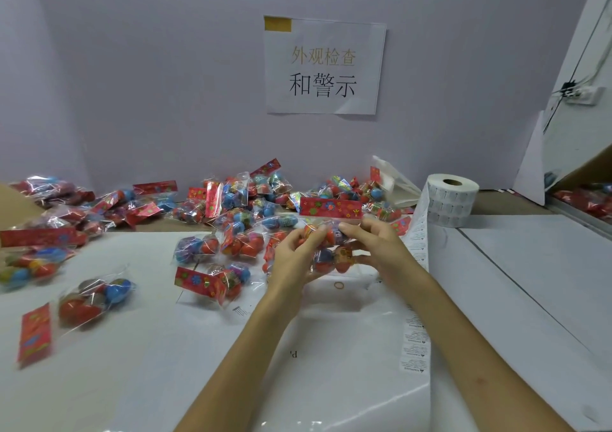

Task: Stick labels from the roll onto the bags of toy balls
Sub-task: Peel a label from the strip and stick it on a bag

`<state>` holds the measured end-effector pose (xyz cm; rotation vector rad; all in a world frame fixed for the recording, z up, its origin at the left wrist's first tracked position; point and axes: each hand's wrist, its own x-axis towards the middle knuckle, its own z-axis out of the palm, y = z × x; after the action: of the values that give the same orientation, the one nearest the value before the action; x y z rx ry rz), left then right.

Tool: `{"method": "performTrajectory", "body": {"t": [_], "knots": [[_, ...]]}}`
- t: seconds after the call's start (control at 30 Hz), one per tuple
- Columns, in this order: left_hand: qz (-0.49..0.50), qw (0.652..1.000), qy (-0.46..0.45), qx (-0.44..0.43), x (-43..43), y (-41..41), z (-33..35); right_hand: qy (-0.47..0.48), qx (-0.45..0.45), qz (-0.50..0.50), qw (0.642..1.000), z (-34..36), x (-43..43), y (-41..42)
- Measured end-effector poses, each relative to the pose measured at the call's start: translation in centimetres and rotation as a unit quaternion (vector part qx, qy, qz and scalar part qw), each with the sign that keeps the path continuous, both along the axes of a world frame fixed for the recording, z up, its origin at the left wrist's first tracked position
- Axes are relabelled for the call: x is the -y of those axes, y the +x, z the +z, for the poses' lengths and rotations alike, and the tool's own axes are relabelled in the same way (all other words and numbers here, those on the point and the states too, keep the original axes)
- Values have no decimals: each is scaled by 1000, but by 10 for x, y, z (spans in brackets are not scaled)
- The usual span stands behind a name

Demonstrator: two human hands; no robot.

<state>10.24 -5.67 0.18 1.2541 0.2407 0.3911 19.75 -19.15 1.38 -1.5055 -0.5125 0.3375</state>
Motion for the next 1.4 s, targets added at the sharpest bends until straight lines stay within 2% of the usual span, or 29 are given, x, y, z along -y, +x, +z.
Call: {"method": "performTrajectory", "body": {"t": [0.43,0.73,0.97,1.23,1.4], "knots": [[83,996,28,-26,1,-1,4,-9,37,13,999,-2,-4,-3],[55,997,46,-7,1,-3,1,-9,30,-17,999,0,-2,-2],[-59,997,36,-38,2,-3,0,15,39,-29,999,3,1,-4],[-52,998,32,-25,-4,0,0,24,32,-22,999,4,0,-8],[-34,999,27,-31,-4,0,0,-2,34,27,999,4,-1,-10]]}}
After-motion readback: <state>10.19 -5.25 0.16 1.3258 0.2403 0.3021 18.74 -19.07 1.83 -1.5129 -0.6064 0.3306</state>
